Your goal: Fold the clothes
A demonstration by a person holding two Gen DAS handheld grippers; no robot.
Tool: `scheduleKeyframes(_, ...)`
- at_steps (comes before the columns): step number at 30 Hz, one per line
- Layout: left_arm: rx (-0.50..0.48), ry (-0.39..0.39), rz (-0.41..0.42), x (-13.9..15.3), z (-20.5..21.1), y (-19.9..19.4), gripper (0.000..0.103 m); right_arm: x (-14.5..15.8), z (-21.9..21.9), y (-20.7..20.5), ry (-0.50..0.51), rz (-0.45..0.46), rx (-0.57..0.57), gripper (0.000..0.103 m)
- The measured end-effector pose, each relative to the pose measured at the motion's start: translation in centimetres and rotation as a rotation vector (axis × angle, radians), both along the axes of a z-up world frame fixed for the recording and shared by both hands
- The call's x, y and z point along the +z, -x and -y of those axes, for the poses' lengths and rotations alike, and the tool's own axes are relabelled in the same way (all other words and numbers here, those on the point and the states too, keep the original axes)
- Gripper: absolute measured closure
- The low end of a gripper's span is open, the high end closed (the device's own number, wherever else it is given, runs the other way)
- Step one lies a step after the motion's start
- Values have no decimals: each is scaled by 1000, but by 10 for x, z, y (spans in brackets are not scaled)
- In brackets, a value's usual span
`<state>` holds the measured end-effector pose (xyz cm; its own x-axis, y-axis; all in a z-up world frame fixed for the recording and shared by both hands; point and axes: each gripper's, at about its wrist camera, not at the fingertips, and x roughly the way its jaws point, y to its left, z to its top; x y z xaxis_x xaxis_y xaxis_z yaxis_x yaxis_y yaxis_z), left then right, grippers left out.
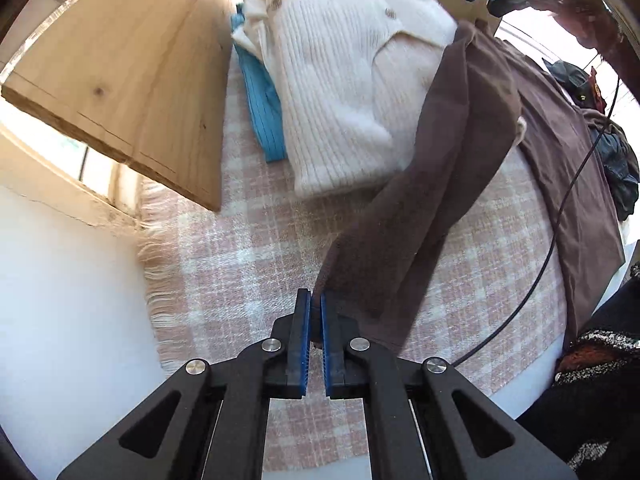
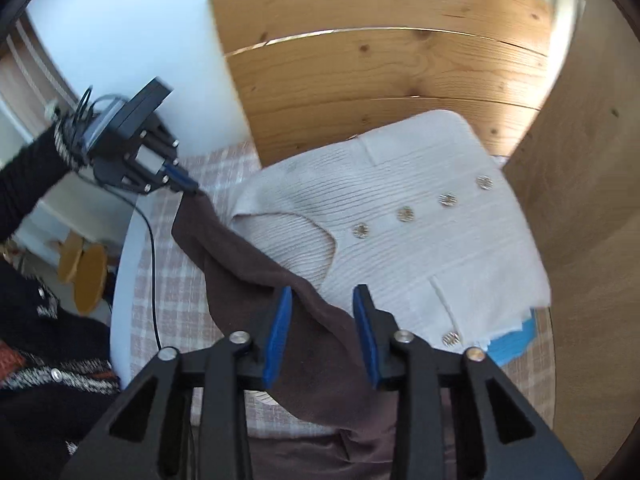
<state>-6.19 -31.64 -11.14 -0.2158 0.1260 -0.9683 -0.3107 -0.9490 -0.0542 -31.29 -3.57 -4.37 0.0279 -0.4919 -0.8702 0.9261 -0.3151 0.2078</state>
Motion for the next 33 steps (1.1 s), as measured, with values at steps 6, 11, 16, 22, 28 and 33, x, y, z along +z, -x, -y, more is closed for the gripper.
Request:
scheduleKeyframes(6, -21, 49, -138, 85, -24, -17, 99, -14, -77, 56, -82, 92, -374, 50)
scheduleKeyframes(11, -38, 90, -253, 155, -45, -31, 99, -54, -109, 83, -105, 327, -609, 50)
scheduleKeyframes(16, -61, 120, -283, 175, -63, -36, 99, -94, -107, 99, -166, 538, -759, 50)
scheduleKeyframes(22, -78, 97, -273, 169, -75, -43, 99, -105, -83, 97, -221, 622, -799, 50)
scheduleKeyframes(28, -94, 57, -261, 156, -74, -57, 99, -104, -56, 89, -289, 633, -807, 50)
scheduleKeyframes(33, -95, 3, -239, 137, -69, -74, 99, -109, -45, 83, -341, 617, -828, 51)
